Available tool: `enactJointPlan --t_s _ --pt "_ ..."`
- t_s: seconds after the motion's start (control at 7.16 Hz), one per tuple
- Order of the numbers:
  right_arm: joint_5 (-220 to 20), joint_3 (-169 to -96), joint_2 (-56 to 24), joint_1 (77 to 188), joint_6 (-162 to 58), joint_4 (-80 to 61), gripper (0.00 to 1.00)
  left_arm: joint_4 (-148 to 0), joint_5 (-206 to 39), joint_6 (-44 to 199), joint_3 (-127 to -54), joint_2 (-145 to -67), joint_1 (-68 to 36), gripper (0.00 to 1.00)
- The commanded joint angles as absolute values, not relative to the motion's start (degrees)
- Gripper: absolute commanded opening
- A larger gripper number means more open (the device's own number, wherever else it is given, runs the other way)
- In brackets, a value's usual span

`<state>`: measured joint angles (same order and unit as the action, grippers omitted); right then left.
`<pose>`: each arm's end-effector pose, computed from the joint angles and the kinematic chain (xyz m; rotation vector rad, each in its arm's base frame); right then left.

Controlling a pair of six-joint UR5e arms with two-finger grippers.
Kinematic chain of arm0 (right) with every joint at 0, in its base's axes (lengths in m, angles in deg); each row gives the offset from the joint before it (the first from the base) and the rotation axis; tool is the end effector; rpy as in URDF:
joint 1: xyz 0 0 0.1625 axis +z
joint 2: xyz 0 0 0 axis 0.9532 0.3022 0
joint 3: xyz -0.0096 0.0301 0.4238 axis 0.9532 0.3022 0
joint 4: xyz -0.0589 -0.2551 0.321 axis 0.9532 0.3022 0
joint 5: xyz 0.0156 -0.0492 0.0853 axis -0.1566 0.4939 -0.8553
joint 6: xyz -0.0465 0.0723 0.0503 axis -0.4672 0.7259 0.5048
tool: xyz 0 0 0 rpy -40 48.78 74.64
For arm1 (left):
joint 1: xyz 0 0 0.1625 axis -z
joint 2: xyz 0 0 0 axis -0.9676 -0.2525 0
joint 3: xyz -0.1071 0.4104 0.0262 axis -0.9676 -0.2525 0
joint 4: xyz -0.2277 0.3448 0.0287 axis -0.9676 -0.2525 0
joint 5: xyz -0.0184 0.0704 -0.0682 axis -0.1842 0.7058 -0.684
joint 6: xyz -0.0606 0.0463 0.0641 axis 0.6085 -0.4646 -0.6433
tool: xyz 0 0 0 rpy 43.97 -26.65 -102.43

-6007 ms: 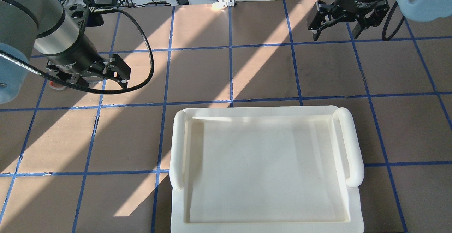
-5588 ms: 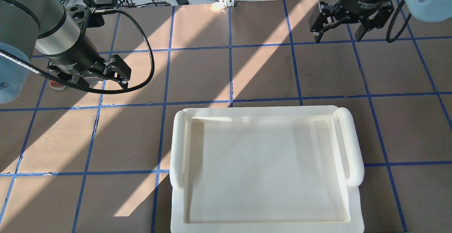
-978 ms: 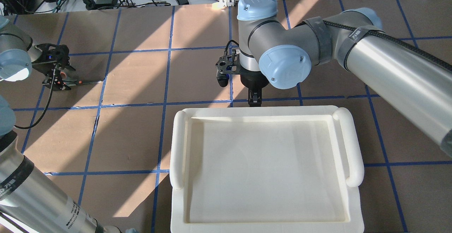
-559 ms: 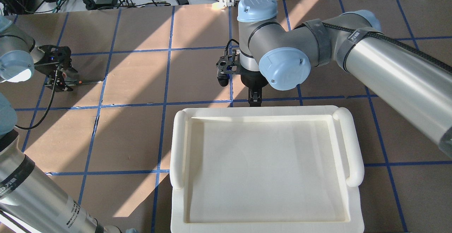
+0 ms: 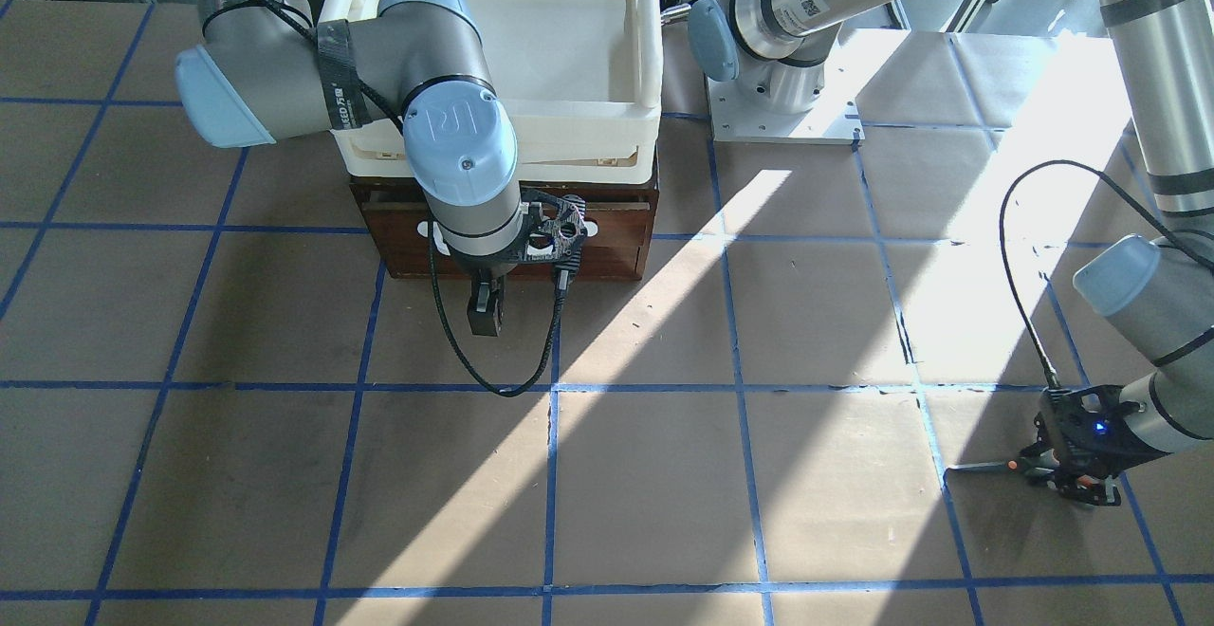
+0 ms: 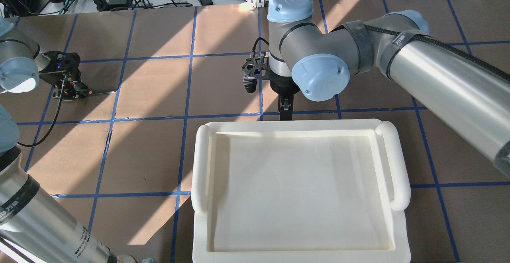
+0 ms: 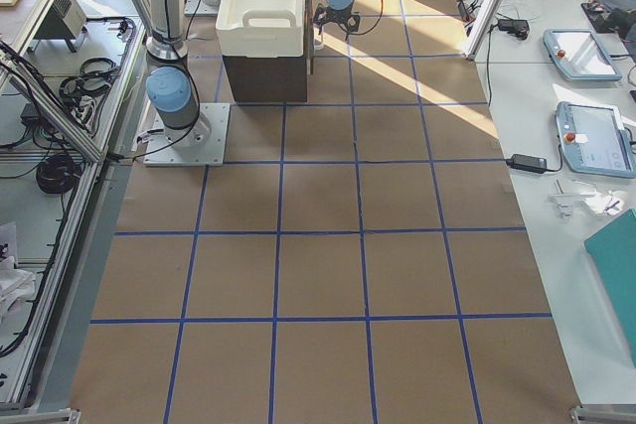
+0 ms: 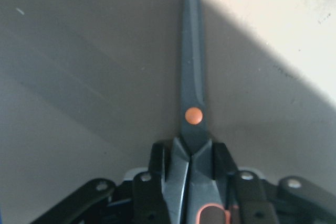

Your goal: Place scissors in drawer with both arms

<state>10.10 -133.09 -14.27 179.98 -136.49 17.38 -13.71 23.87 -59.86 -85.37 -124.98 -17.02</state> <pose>0.3075 -0.5125 0.3031 -2.0516 2.2224 0.1764 0.2401 -0.6576 0.1717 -2.2115 -2.1834 0.1073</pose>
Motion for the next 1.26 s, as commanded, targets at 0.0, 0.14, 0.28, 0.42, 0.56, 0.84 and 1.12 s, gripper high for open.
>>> enactJointPlan --t_s 0.0,0.14,0.28,0.42,0.56,0.84,1.12 --pt "10.16 -131.55 -15.15 179.81 -136.62 18.54 1.00 -13.69 24.00 -60.23 -85.30 -124.61 -16.58 0.00" --pt "10.16 -129.28 -16.38 179.55 -137.92 18.55 1.00 -13.51 25.13 -60.23 -85.13 -124.26 -15.79 0.00" --pt "10.16 -127.43 -17.69 179.46 -138.11 18.55 1.00 -13.51 25.84 -60.23 -84.95 -124.09 -15.18 0.00" --pt "10.16 -126.28 -18.75 179.37 -138.81 18.63 1.00 -14.03 25.93 -60.23 -84.77 -123.04 -14.39 0.00" --pt "10.16 -125.22 -19.54 179.28 -139.68 18.63 1.00 -14.56 26.11 -60.23 -84.77 -121.38 -12.81 0.00" --pt "9.72 -122.85 -21.13 179.20 -139.78 19.86 1.00 -16.83 26.46 -60.05 -84.86 -117.16 -9.47 0.00" --pt "9.72 -120.48 -22.80 178.85 -139.78 19.86 1.00 -18.95 26.90 -59.35 -84.86 -113.38 -6.39 0.00"
